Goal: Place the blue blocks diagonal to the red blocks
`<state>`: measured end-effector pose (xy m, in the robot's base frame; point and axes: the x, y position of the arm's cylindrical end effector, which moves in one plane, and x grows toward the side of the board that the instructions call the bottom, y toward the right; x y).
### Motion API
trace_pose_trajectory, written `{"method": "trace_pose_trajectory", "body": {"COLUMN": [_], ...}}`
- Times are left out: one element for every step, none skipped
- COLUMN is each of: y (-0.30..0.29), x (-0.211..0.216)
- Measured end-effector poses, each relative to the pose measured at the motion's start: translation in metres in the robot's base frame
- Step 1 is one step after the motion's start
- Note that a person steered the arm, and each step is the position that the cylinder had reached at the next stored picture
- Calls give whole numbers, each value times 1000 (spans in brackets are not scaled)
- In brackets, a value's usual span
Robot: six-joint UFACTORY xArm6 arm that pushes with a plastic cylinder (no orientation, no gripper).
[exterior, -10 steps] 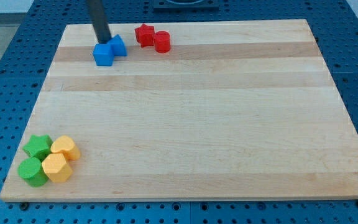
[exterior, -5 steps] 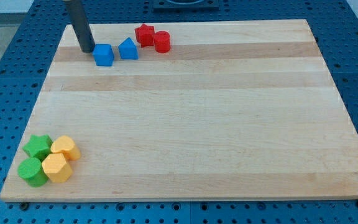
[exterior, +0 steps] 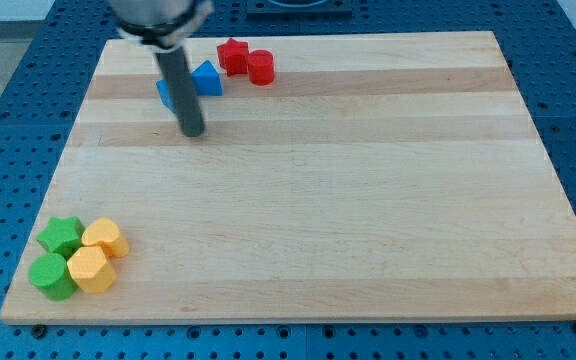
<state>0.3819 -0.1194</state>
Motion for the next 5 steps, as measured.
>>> {"method": "trace_pose_trajectory", "body": {"y": [58,67,64,47,21], "x": [-6,-36,-75,-100,-104]}}
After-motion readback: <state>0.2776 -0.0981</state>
